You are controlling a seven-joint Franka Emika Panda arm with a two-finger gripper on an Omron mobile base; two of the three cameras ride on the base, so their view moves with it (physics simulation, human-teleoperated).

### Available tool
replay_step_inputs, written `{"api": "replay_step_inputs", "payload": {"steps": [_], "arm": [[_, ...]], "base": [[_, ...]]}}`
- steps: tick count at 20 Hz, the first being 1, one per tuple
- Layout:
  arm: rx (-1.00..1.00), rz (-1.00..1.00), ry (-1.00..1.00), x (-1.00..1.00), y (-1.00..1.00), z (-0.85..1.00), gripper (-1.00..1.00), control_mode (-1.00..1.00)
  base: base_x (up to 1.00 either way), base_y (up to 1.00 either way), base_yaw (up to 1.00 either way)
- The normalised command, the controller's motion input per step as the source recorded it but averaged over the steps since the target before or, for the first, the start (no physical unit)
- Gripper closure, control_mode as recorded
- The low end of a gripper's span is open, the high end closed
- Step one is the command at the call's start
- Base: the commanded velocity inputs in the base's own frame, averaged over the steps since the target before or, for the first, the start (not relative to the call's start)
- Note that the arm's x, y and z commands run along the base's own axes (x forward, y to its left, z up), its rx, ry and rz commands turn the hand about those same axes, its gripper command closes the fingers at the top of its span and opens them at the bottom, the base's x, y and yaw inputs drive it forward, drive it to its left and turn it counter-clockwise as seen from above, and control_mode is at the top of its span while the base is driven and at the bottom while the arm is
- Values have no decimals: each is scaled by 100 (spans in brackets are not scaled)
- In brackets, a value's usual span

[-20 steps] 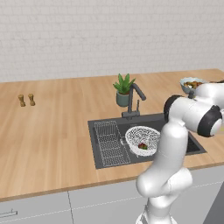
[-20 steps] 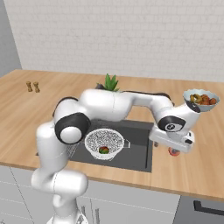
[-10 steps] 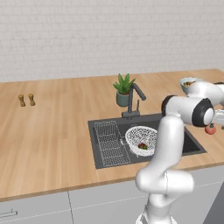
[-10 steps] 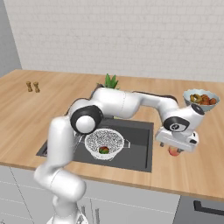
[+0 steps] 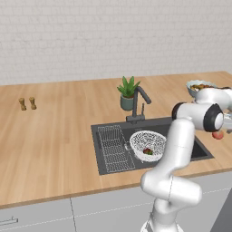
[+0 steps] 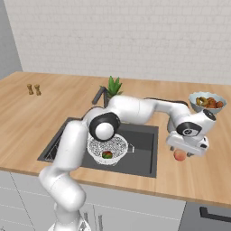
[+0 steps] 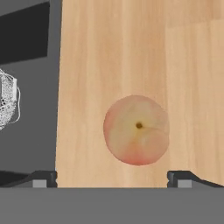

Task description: Put the colander in the sink, put the mango, peach in the colander, and turn on the sink faucet and pour water over the colander.

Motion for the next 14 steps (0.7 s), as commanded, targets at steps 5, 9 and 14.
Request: {"api": "replay_step_inputs", "payload": {"steps": [5,9,14], "arm": [[-8,0,0,37,1,-28,-100,-100],[-4,0,0,33,-7,-42,-100,-100],[-4,0,0,3,0,-37,-100,-100]], "base": [[0,0,0],[0,0,0],[0,0,0]]}}
